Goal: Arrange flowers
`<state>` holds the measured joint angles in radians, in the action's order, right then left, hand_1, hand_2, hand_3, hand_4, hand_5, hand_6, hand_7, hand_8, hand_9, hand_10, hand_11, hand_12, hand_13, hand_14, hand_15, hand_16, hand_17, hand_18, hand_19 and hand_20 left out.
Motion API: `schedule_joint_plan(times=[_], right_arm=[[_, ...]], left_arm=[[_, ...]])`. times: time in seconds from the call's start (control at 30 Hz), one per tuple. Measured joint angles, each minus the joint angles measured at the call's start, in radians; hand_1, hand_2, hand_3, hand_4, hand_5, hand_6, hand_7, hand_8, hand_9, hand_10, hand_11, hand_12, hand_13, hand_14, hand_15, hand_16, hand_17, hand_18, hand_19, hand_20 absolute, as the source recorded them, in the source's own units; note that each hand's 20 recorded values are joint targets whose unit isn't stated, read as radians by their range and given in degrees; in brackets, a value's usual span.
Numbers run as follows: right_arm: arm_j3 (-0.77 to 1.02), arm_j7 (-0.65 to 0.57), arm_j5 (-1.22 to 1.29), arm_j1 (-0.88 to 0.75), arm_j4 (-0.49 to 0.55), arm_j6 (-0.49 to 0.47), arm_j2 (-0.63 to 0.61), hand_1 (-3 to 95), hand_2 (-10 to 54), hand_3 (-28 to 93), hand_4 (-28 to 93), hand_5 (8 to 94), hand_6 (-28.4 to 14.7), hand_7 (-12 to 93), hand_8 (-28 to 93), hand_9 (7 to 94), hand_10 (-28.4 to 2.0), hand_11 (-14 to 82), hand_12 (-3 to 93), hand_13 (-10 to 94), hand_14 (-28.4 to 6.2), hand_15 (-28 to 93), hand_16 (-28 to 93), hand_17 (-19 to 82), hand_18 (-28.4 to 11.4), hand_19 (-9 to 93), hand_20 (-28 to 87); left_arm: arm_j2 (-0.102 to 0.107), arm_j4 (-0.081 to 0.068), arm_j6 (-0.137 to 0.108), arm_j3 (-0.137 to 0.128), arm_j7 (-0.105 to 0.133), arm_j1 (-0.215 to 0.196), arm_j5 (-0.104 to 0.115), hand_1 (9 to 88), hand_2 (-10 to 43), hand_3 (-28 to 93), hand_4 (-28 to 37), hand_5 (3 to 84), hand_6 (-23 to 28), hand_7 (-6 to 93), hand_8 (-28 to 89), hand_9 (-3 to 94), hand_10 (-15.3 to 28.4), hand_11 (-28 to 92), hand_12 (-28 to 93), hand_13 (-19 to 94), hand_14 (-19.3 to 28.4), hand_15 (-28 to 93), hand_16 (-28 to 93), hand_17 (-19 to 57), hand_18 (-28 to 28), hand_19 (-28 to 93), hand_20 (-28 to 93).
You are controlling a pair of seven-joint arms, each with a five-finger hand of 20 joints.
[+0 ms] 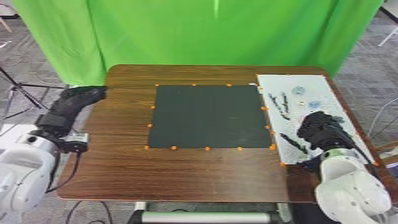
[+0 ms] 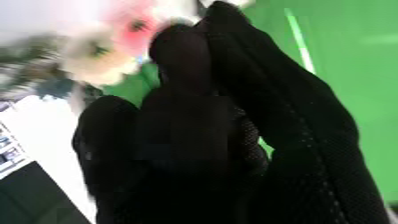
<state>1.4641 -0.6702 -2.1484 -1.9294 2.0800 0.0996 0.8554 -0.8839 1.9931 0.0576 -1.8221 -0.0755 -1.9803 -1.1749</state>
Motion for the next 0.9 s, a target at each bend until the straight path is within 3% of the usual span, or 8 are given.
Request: schedule_joint_plan(times=[0.1, 0.2, 0.37, 0.53, 0.67, 0.73, 0.8, 0.9], right_arm=[[0.033, -0.006, 0.001, -0.030, 0.005, -0.096, -0.004, 34.7, -9.5, 60, -6, 60.2, -5.1, 28, -9, 69.8, -18.8, 18.1, 24.7, 90, -3.4, 51, 34, 67, -6.7, 90, 41], [0.041, -0.013, 0.001, -0.047, 0.005, -0.125, -0.012, 32.9, -9.5, 59, -6, 59.2, -5.7, 26, -8, 67.9, -19.3, 16.3, 24.2, 90, -3.5, 51, 34, 67, -6.7, 90, 42], [0.045, -0.018, -0.007, -0.056, 0.011, -0.150, -0.015, 33.0, -9.5, 58, -6, 56.4, -6.2, 25, -6, 64.4, -19.7, 15.9, 25.8, 89, -3.8, 51, 34, 67, -6.5, 90, 42], [0.044, -0.026, -0.027, -0.062, 0.026, -0.204, -0.014, 41.0, -9.5, 60, -9, 54.0, -6.1, 34, -7, 63.5, -19.6, 31.9, 31.7, 89, -3.2, 53, 33, 67, -5.4, 89, 43], [0.038, -0.039, -0.032, -0.073, 0.040, -0.209, -0.007, 47.8, -9.5, 60, -11, 55.6, -6.2, 38, -8, 66.6, -18.9, 38.2, 32.9, 90, -2.3, 53, 32, 68, -4.5, 89, 43], [0.035, -0.046, -0.032, -0.077, 0.048, -0.206, 0.000, 56.1, -9.5, 52, -9, 56.6, -6.3, 38, 13, 71.9, -16.1, 32.4, 44.2, 91, -1.8, 53, 33, 69, -4.0, 88, 43], [0.031, -0.051, -0.030, -0.080, 0.052, -0.194, 0.010, 66.0, -9.5, 37, 0, 58.7, -6.0, 40, 19, 78.1, -13.1, 26.3, 50.8, 92, -1.4, 52, 33, 70, -3.6, 88, 43], [0.024, -0.058, -0.009, -0.084, 0.050, -0.160, 0.024, 70.3, -9.5, 39, -2, 63.0, -5.5, 40, 21, 83.8, -11.7, 24.2, 51.6, 94, -1.0, 52, 32, 72, -3.4, 87, 43]], left_arm=[[-0.004, 0.000, 0.030, -0.002, -0.009, -0.003, -0.029, 29.1, 0.7, 59, -16.1, 42.7, 7.7, 9.2, -5, 39.7, 16.0, 19, 11, 30, 17.5, 7, 1, 1.0, 10.0, 6, 11], [-0.009, 0.002, 0.031, -0.002, -0.013, -0.008, -0.049, 29.2, 0.2, 59, -15.9, 42.8, 7.7, 9.1, -5, 39.7, 16.1, 19, 11, 30, 17.6, 7, 1, 1.0, 10.1, 7, 11], [-0.023, 0.004, 0.033, -0.001, -0.020, -0.016, -0.060, 29.4, 0.0, 59, -15.7, 42.8, 7.7, 9.0, -5, 39.7, 16.1, 19, 11, 30, 17.7, 7, 1, 1.1, 10.2, 7, 11], [-0.032, 0.004, 0.043, 0.005, -0.025, -0.017, -0.071, 29.7, -0.1, 59, -15.4, 42.7, 7.6, 9.0, -5, 39.7, 16.1, 19, 11, 30, 17.8, 7, 1, 1.1, 10.2, 7, 11], [-0.035, 0.006, 0.044, 0.006, -0.026, -0.021, -0.076, 29.9, -0.1, 58, -15.3, 42.7, 7.7, 9.0, -5, 39.7, 16.1, 19, 11, 30, 17.8, 7, 1, 1.2, 10.2, 7, 11], [-0.038, 0.008, 0.045, 0.005, -0.029, -0.023, -0.076, 30.0, -0.1, 58, -15.2, 42.7, 7.7, 9.0, -5, 39.7, 16.1, 19, 11, 30, 17.8, 7, 1, 1.1, 10.2, 7, 11], [-0.040, 0.011, 0.045, 0.004, -0.032, -0.026, -0.076, 30.0, -0.1, 58, -15.2, 42.7, 7.7, 9.0, -5, 39.7, 16.1, 19, 11, 30, 17.8, 7, 1, 1.1, 10.2, 7, 11], [-0.043, 0.013, 0.048, 0.001, -0.034, -0.031, -0.076, 30.0, -0.1, 58, -15.2, 42.7, 7.7, 9.0, -5, 39.7, 16.1, 19, 11, 30, 17.8, 7, 1, 1.1, 10.2, 7, 11]])
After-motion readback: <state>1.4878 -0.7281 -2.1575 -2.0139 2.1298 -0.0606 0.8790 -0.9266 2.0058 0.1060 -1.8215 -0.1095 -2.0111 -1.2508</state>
